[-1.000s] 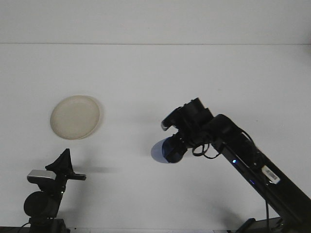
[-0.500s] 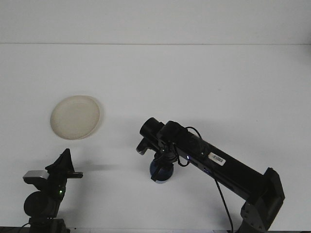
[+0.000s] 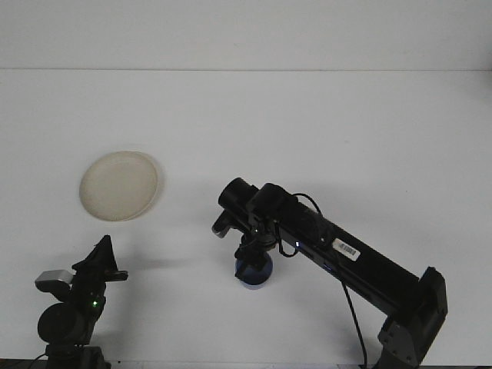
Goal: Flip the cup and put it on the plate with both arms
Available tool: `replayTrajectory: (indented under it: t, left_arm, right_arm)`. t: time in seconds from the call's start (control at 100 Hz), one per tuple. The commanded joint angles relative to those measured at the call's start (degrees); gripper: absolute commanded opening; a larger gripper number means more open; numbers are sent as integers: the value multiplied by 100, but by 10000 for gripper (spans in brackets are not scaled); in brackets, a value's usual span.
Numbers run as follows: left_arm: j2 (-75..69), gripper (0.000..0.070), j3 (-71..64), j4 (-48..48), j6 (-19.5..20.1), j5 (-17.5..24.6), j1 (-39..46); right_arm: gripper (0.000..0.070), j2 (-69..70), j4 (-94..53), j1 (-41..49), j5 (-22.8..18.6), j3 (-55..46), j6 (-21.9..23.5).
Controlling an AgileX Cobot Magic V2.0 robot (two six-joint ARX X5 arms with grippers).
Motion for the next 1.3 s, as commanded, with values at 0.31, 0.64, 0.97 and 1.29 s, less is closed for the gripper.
replayTrajectory:
  t: [0.31,0.64,0.97,1.29]
  left_arm:
    - [-2,12,166,-11,-605,1082,-9]
    - [1032,15,1617,-1058,-208,1711,-11]
    - [4000,36,4249,-2752,1860,2592,-179]
    - [6129,509,6039,-4063,2855,2621,-1167]
  right_arm:
    - [267,-1187,752,-450,33,1364,46]
    - [267,-3014,2345,-1241,-170,-389,48]
    - [267,-5873,5132,-1851,166,-4218,295]
    - [270,-7740,5549,-2297,664,-6107,302]
